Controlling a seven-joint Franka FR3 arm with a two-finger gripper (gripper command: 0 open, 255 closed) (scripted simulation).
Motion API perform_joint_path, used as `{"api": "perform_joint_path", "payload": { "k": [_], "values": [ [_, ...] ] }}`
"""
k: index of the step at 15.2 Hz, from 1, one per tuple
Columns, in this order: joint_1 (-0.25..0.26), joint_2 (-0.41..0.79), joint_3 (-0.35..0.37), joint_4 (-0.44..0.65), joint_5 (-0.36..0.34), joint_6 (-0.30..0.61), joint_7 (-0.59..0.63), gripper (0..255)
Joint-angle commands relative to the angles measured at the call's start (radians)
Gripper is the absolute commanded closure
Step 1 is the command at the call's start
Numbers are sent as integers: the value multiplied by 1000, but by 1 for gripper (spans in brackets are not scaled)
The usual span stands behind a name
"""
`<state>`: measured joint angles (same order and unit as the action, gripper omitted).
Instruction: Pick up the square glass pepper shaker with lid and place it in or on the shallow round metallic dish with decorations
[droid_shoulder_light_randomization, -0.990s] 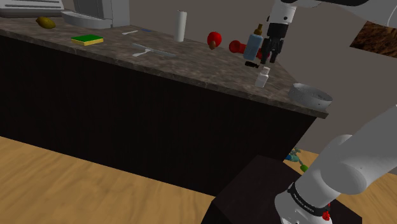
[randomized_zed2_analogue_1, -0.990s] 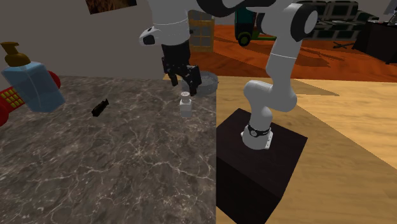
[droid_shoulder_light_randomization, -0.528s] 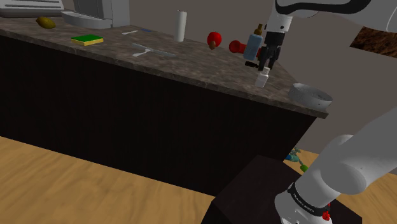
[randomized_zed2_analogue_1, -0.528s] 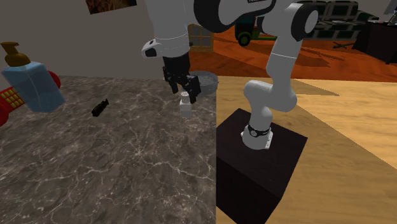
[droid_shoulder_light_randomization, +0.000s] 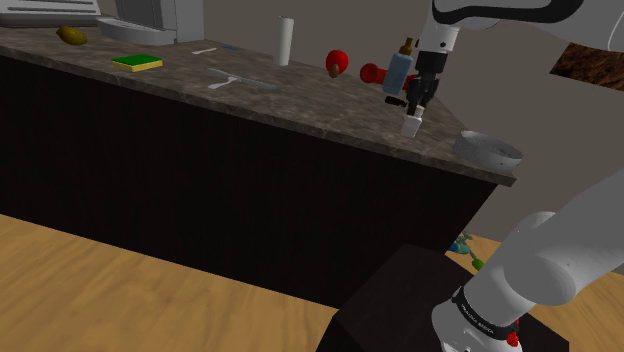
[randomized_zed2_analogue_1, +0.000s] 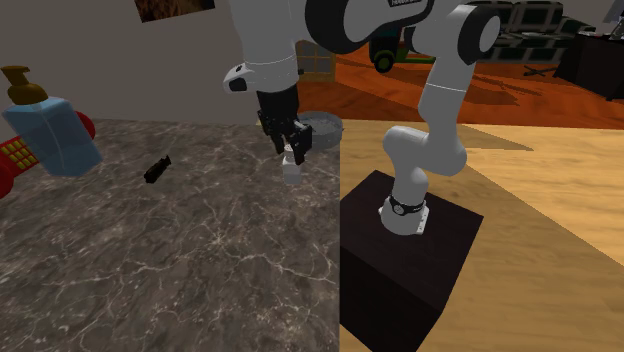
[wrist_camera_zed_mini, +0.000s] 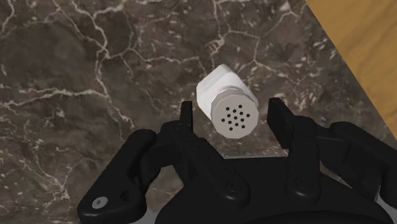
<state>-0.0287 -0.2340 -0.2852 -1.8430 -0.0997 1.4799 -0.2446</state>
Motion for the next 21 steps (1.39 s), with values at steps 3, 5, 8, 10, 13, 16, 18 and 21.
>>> {"api": "perform_joint_path", "payload": {
  "k": [3, 5, 8, 10, 13, 16, 18, 21],
  "values": [
    [0, 0, 0, 0, 0, 0, 0, 255],
    [0, 0, 0, 0, 0, 0, 0, 255],
    [0, 0, 0, 0, 0, 0, 0, 255],
    [0, 3, 0, 16, 1, -13, -1, 255],
    [1, 13, 0, 67, 3, -55, -5, 255],
    [2, 25, 0, 121, 6, -96, -9, 255],
    [2, 35, 0, 159, 8, -124, -12, 255],
    [2, 52, -1, 218, 11, -167, -17, 255]
  ]
}}
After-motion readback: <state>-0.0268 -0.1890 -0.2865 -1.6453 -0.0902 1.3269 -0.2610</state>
